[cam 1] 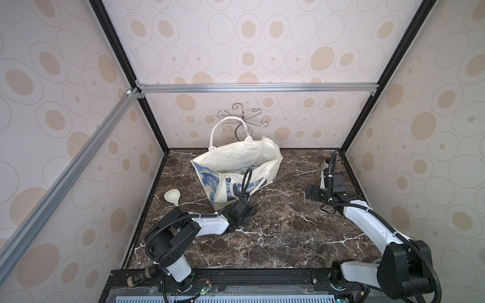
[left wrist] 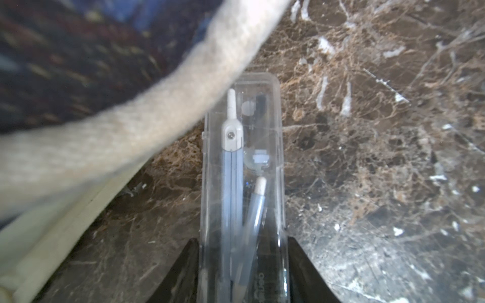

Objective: Put the compass set into the canvas bag
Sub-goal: Pick up the compass set at the center of the board.

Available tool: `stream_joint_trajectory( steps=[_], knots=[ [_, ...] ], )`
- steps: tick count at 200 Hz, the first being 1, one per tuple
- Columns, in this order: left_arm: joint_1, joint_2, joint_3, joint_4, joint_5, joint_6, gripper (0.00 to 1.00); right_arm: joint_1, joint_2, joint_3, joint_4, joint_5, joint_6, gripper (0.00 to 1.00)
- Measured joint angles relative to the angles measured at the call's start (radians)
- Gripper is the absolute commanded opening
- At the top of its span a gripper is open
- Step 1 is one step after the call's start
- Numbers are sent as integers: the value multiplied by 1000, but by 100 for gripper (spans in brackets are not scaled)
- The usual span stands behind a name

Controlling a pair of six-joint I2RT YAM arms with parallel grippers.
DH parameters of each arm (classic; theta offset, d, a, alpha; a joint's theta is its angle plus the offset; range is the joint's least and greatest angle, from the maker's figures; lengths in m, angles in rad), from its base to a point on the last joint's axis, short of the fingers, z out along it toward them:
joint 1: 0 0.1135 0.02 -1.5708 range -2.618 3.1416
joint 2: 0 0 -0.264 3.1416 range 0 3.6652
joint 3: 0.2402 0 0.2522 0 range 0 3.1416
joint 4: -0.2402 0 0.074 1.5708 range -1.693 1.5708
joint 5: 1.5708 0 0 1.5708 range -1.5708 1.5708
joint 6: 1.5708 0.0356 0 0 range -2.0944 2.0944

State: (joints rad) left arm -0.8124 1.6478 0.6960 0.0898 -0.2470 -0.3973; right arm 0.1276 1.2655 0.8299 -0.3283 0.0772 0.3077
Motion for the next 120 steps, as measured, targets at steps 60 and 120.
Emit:
stream_joint_trajectory(
  steps=[60,120],
  knots=[
    [-126,3,5,3,-27,70,42,0,0,0,0,-3,0,99],
    [-196,-13,16,1,32,156,42,0,10,0,0,-3,1,99]
  ],
)
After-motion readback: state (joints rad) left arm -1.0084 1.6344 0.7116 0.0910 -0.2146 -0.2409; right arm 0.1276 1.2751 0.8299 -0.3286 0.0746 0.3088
